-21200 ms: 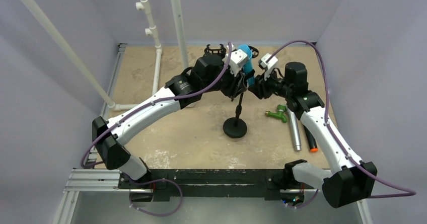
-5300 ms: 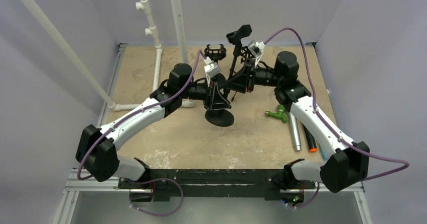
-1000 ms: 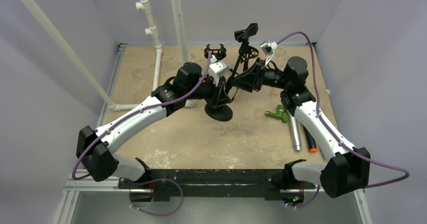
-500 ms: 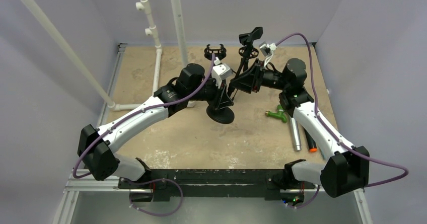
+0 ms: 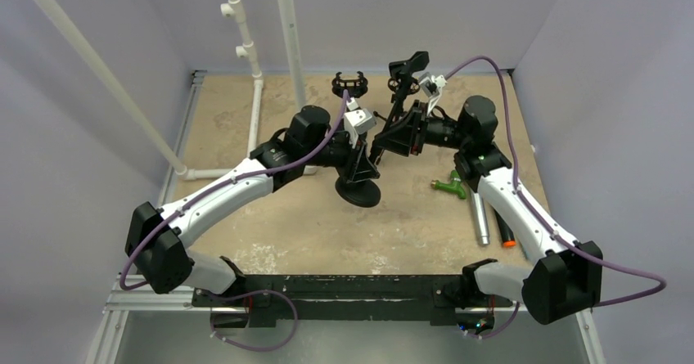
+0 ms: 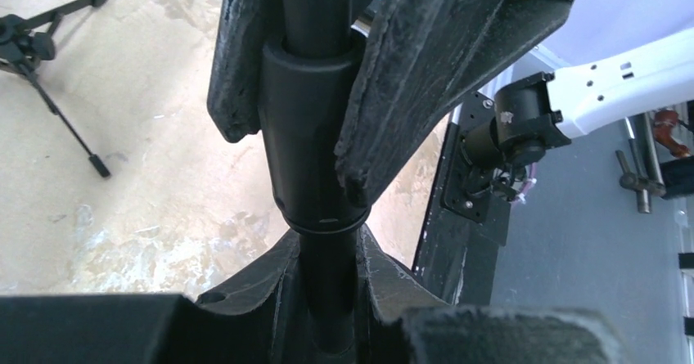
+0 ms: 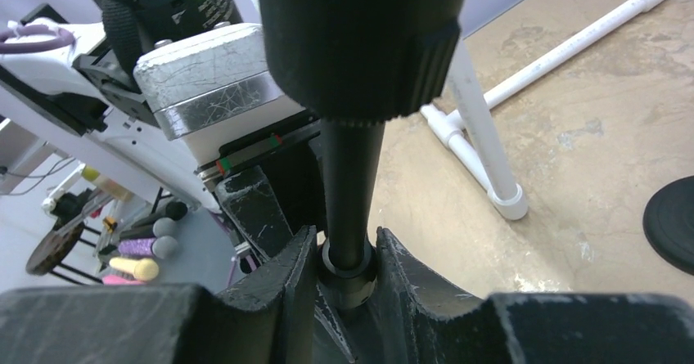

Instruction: Remove the microphone from the stand

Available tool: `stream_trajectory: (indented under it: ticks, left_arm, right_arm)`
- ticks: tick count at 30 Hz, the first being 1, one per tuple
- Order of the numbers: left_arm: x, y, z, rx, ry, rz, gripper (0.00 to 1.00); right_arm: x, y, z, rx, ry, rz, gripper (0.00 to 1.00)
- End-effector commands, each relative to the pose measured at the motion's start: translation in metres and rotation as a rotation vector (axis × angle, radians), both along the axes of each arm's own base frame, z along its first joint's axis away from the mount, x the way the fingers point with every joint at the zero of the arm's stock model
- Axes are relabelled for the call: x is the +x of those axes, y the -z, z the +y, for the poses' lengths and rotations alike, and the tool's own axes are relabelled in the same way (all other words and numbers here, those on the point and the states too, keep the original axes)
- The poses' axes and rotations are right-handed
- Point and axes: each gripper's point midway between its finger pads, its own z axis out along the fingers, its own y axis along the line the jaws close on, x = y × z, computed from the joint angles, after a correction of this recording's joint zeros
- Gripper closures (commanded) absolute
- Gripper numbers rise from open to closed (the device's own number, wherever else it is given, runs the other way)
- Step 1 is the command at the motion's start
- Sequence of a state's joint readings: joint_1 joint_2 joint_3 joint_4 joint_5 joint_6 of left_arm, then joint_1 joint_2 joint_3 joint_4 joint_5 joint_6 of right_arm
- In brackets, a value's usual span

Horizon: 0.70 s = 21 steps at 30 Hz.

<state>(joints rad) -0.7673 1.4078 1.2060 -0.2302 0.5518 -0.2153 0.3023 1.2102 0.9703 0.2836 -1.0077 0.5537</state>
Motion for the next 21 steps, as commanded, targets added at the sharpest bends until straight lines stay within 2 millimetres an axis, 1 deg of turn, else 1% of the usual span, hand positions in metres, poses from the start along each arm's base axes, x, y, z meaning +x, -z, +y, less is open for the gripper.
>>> stream_trajectory:
  ticks: [1,4,6,9,15,21]
  left_arm:
    - [-0.031,-0.070,-0.007,-0.244,0.214,-0.164,1.00]
    - [-0.045,-0.079,-0.003,-0.318,0.294,-0.154,1.00]
    - [-0.053,-0.082,0.001,-0.347,0.332,-0.153,1.00]
    - [-0.061,-0.085,0.006,-0.367,0.370,-0.156,1.00]
    - [-0.069,-0.088,0.010,-0.392,0.407,-0.153,1.00]
    - [-0.070,-0.088,0.011,-0.393,0.405,-0.156,1.00]
  right_arm:
    - [-0.002,0.000,-0.005,-0.035,-0.008,-0.082,0.99]
    - [-0.009,0.001,-0.006,-0.043,-0.061,-0.127,0.98]
    - [-0.013,-0.001,-0.008,-0.046,-0.082,-0.153,0.95]
    - [-0.012,0.000,-0.012,-0.063,-0.074,-0.167,0.88]
    - [-0.007,0.003,-0.018,-0.085,-0.037,-0.167,0.75]
    - [-0.005,0.002,-0.022,-0.094,-0.012,-0.169,0.65]
